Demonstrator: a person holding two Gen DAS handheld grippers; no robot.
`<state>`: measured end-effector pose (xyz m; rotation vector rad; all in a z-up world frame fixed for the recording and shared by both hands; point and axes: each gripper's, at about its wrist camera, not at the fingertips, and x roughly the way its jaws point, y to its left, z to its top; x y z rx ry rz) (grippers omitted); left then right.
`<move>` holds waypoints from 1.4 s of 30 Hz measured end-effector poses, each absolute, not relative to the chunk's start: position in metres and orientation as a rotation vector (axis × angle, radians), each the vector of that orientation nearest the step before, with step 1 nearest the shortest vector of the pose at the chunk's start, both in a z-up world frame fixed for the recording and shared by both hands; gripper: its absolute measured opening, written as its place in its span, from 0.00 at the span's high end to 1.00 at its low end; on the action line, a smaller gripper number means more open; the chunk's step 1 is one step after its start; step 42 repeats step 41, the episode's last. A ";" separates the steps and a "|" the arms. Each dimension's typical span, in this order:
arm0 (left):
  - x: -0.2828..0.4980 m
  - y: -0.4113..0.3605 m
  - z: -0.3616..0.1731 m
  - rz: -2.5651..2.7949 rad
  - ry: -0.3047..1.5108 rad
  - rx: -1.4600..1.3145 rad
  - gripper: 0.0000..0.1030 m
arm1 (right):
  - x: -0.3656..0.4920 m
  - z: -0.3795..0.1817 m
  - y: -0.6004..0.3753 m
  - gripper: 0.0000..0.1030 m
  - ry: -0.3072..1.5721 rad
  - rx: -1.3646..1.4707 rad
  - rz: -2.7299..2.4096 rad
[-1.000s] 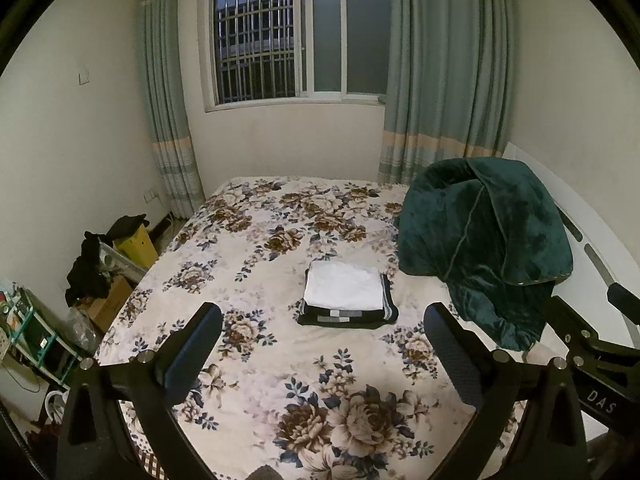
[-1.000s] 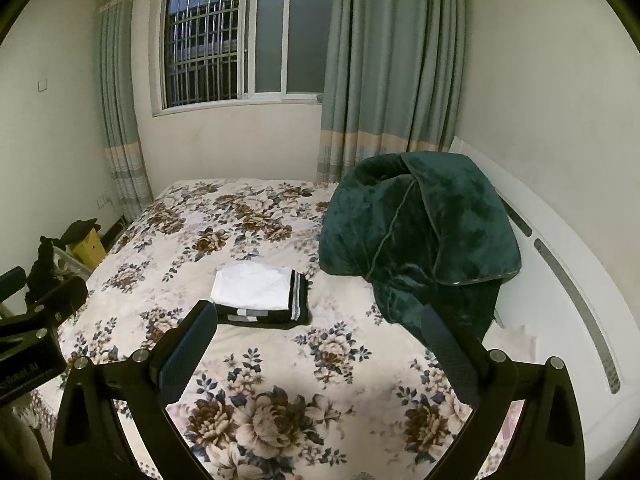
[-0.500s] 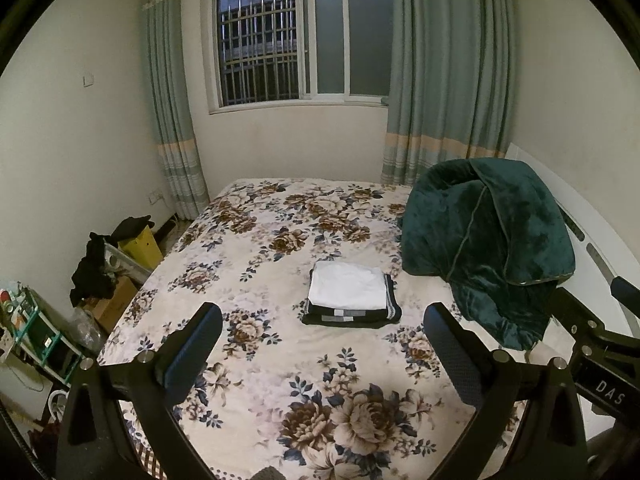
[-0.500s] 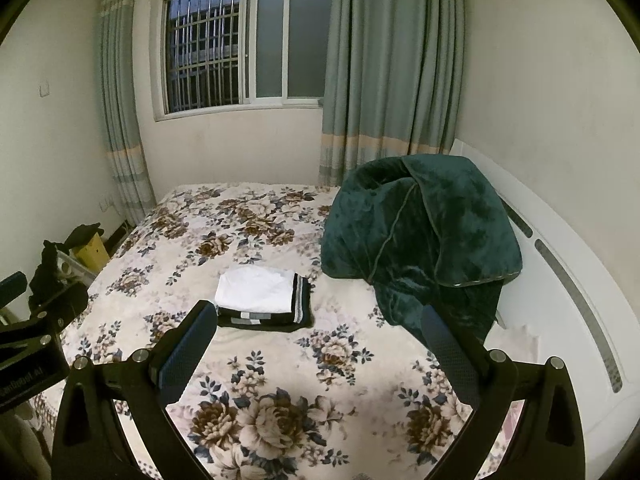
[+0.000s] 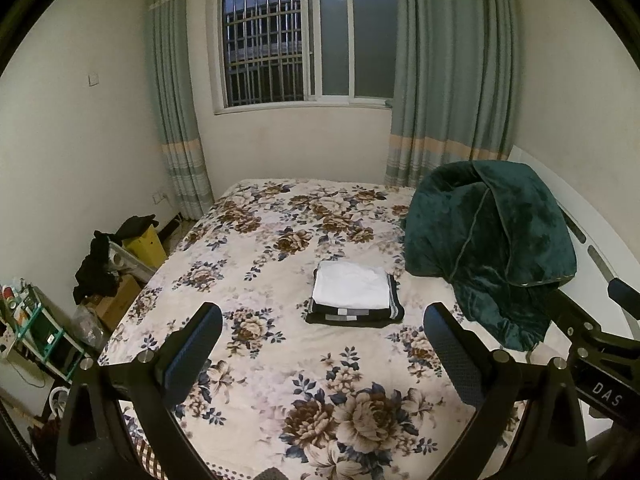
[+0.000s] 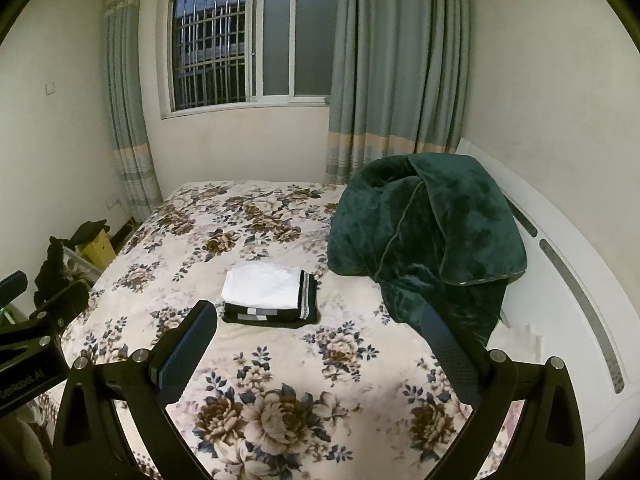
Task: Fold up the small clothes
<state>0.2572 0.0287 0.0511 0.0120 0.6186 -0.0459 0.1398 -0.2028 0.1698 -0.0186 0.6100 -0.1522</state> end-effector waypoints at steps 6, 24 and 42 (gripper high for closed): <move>0.257 0.031 0.051 -0.047 0.618 0.010 0.00 | 0.138 0.170 -0.201 0.00 0.610 -0.020 -0.152; 0.254 0.038 0.051 -0.042 0.622 0.005 0.00 | 0.137 0.170 -0.198 0.00 0.609 -0.021 -0.152; 0.253 0.039 0.049 -0.043 0.613 0.005 0.00 | 0.135 0.169 -0.197 0.00 0.607 -0.021 -0.151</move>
